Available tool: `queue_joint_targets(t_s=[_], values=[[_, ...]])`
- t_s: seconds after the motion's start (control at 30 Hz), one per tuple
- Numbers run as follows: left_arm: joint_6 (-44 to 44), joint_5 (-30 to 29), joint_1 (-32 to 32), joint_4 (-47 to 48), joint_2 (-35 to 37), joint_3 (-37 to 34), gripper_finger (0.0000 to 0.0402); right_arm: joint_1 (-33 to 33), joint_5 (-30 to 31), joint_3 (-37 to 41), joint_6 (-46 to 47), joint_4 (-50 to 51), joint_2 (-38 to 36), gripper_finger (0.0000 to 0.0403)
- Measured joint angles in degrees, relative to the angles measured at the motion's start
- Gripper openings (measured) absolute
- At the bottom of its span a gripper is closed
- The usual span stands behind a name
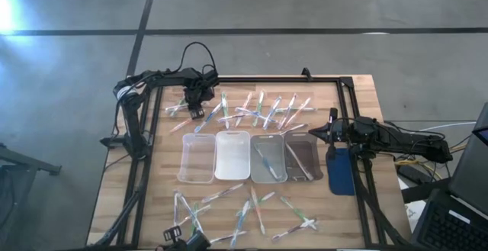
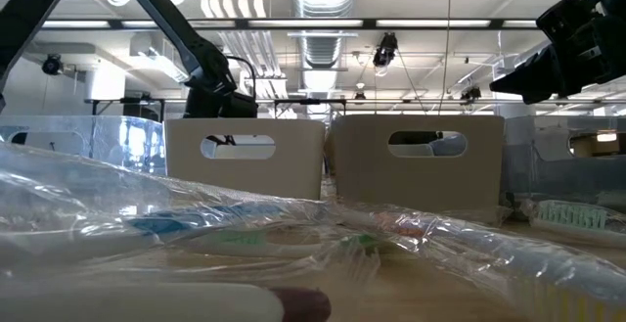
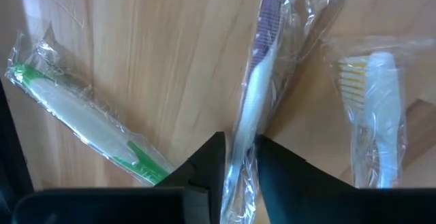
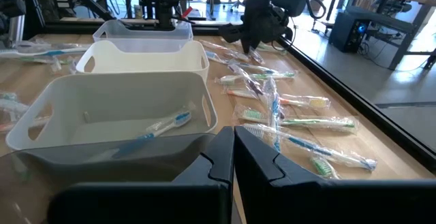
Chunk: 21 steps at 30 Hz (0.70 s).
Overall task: Pick & Place Toothbrushes
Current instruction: Put the purple toothbrush into the white bin
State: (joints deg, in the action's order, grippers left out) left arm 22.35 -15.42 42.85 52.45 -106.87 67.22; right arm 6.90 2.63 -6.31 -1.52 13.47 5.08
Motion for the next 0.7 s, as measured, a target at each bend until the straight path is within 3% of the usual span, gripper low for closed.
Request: queue_joint_targets(t_s=[0.33, 0.7], values=[[-0.11, -0.91, 0.00, 0.04, 0.01, 0.21, 0.0029, 0.00, 0.00, -0.02, 0.00, 0.00, -0.02, 0.0008], [-1.54, -5.05, -0.26, 6.13, 0.07, 4.41, 0.0035, 0.00, 0.00, -0.02, 0.00, 0.00, -0.04, 0.0008]])
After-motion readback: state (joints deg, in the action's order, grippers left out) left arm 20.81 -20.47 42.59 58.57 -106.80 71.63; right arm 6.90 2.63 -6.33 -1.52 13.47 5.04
